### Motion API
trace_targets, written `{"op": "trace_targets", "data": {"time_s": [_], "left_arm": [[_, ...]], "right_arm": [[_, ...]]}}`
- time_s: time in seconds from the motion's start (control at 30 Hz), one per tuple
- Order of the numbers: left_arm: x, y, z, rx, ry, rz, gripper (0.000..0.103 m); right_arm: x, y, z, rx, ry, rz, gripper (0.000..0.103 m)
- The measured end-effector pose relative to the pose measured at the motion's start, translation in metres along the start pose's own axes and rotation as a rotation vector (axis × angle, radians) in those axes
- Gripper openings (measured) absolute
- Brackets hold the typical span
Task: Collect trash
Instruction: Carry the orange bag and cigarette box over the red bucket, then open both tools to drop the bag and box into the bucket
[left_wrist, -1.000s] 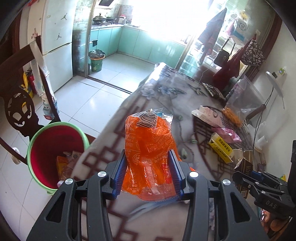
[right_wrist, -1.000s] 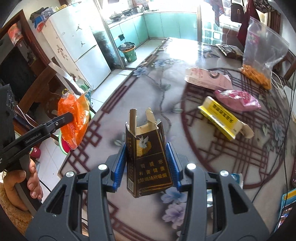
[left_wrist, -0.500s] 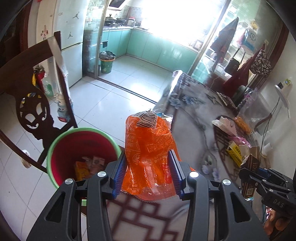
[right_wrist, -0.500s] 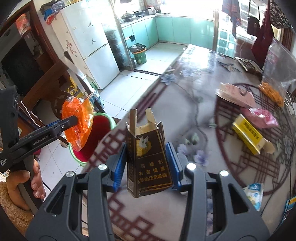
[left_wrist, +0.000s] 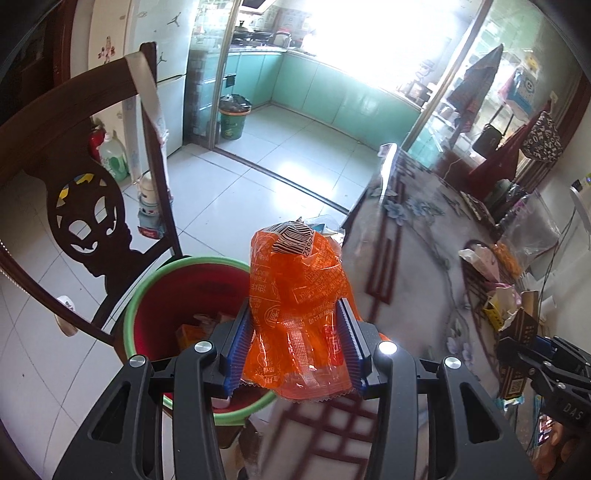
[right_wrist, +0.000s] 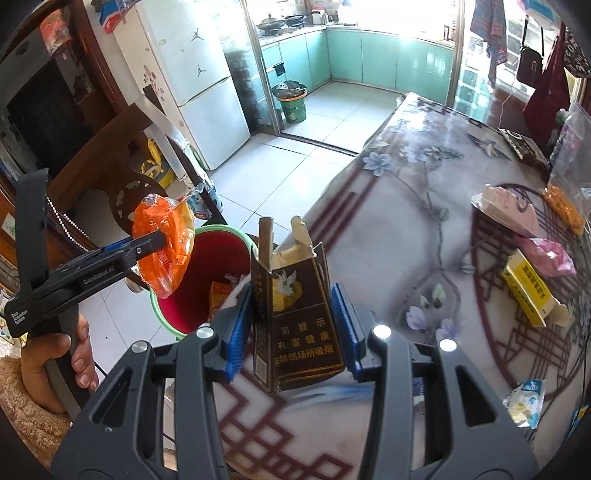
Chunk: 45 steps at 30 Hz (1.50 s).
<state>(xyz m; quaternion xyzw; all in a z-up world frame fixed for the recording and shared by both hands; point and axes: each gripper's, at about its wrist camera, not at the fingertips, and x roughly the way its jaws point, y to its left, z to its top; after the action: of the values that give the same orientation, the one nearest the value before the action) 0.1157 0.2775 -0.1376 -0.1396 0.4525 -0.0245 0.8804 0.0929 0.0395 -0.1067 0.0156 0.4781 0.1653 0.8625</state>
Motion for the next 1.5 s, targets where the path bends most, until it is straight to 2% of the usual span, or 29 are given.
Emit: {"op": "trace_targets", "data": {"time_s": [0.3, 0.8, 1.3, 1.33, 1.37, 1.43, 1.5], "left_arm": [[0.018, 0.03, 0.006, -0.028, 0.038, 0.032, 0.042], [0.034, 0.091, -0.001, -0.099, 0.097, 0.12, 0.043], [0.048, 0.101, -0.005, -0.091, 0.153, 0.14, 0.043], [0.049, 0.1, -0.005, -0.089, 0.155, 0.14, 0.043], [0.049, 0.1, -0.005, -0.088, 0.157, 0.14, 0.043], [0.05, 0.1, -0.006, -0.086, 0.161, 0.14, 0.043], [0.051, 0.1, -0.006, -0.087, 0.164, 0.142, 0.043]], "right_arm": [[0.028, 0.026, 0.017, -0.036, 0.041, 0.009, 0.042], [0.085, 0.088, 0.034, -0.168, 0.138, 0.094, 0.042], [0.117, 0.114, 0.036, -0.21, 0.203, 0.135, 0.042], [0.118, 0.115, 0.037, -0.211, 0.202, 0.139, 0.045], [0.118, 0.116, 0.037, -0.212, 0.2, 0.147, 0.059], [0.114, 0.117, 0.038, -0.206, 0.175, 0.134, 0.078], [0.11, 0.115, 0.037, -0.196, 0.159, 0.143, 0.078]]}}
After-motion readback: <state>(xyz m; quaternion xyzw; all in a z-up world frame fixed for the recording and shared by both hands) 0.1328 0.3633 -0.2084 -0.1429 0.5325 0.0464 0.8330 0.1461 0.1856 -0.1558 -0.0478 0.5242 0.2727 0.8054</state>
